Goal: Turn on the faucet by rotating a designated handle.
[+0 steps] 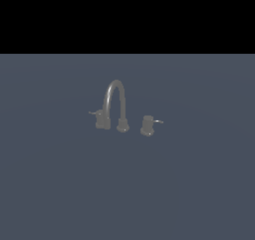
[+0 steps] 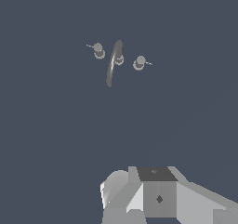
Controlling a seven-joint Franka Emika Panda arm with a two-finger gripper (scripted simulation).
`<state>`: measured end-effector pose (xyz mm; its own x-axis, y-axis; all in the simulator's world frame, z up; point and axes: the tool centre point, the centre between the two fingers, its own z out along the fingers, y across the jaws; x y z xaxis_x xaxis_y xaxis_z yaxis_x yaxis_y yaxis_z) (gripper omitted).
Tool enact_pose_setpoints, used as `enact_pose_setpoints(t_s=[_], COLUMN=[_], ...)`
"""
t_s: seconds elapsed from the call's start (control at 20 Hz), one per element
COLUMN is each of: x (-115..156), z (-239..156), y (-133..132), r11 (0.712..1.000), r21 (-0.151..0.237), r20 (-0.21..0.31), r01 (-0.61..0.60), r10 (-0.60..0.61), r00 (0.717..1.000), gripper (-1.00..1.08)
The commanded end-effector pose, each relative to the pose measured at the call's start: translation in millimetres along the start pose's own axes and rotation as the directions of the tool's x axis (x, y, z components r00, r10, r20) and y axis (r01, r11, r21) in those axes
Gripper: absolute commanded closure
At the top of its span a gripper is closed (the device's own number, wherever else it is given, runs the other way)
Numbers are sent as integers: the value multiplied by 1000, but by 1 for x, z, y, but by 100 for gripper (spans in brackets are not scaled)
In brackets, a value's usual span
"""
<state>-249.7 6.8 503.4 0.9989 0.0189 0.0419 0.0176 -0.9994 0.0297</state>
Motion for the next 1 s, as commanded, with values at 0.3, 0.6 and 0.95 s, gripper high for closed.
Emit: enact_pose_setpoints(t_s=[0.3, 0.6, 0.95], x=[4, 14, 38], z=[6, 22, 57], y=[-2, -8, -18], r11=[1000, 996, 973], r21=[0, -1, -2], r20=[1, 3, 7], r01=[-23, -92, -230], r10=[23, 92, 230], r00=[1000, 996, 973], gripper=[108, 108, 108])
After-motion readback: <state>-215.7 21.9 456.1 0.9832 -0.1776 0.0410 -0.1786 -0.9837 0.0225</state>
